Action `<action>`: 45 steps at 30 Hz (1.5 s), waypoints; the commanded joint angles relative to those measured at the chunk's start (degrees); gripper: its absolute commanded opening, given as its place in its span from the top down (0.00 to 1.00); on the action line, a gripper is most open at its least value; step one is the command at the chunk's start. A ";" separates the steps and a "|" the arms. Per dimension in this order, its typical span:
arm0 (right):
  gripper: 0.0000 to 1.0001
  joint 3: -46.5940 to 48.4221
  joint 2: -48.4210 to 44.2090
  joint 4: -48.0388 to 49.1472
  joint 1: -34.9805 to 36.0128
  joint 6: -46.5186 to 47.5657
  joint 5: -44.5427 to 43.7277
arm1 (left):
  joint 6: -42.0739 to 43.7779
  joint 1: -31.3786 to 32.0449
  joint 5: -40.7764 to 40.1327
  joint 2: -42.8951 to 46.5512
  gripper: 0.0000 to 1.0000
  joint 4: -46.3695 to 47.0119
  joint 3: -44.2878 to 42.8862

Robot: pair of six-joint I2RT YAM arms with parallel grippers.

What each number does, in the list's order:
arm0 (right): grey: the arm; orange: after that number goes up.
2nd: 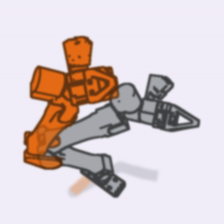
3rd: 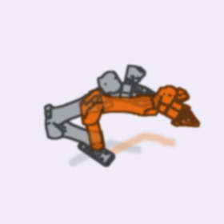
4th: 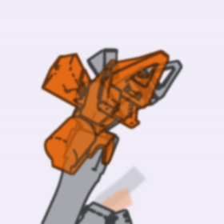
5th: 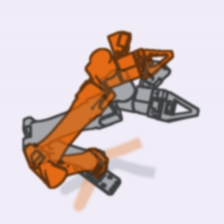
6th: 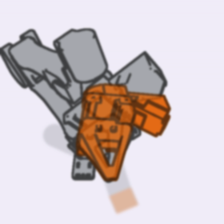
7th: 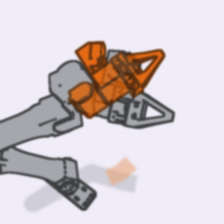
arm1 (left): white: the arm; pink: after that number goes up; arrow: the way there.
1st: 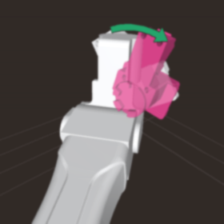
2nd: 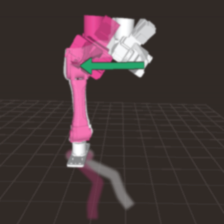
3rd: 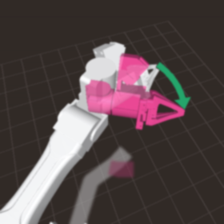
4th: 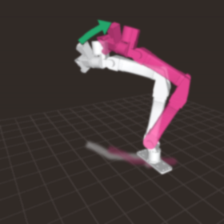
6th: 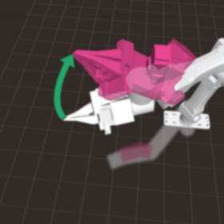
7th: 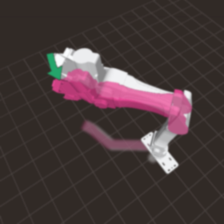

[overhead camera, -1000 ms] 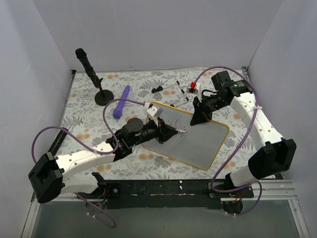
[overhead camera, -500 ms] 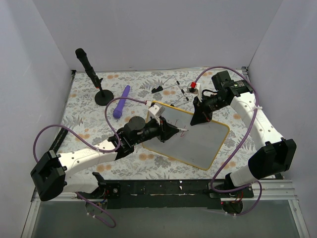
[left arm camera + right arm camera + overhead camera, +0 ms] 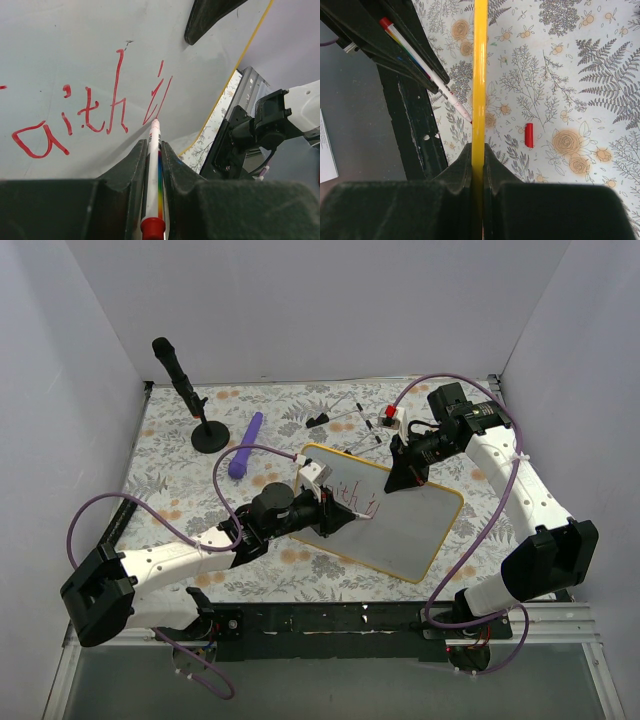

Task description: Write a sentence on the whiteboard

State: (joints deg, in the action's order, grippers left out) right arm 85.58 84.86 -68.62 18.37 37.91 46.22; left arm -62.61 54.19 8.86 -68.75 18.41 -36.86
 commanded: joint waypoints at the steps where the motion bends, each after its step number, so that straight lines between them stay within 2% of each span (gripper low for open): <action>1: 0.99 0.90 -2.33 2.26 0.00 1.64 5.11 | 0.03 -0.58 -0.34 2.04 1.00 0.48 -0.75; 31: 0.99 0.90 -2.24 2.26 -0.09 1.64 5.20 | -1.81 -2.43 2.91 -1.21 1.00 6.11 -5.41; 45: 0.99 1.08 -2.15 2.17 -0.09 1.73 5.20 | -1.73 -2.43 3.62 -2.53 1.00 4.35 -5.68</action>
State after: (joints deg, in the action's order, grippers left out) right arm 85.58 84.84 -68.64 18.37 37.95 46.24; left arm -64.97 52.18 12.67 -71.66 23.77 -40.91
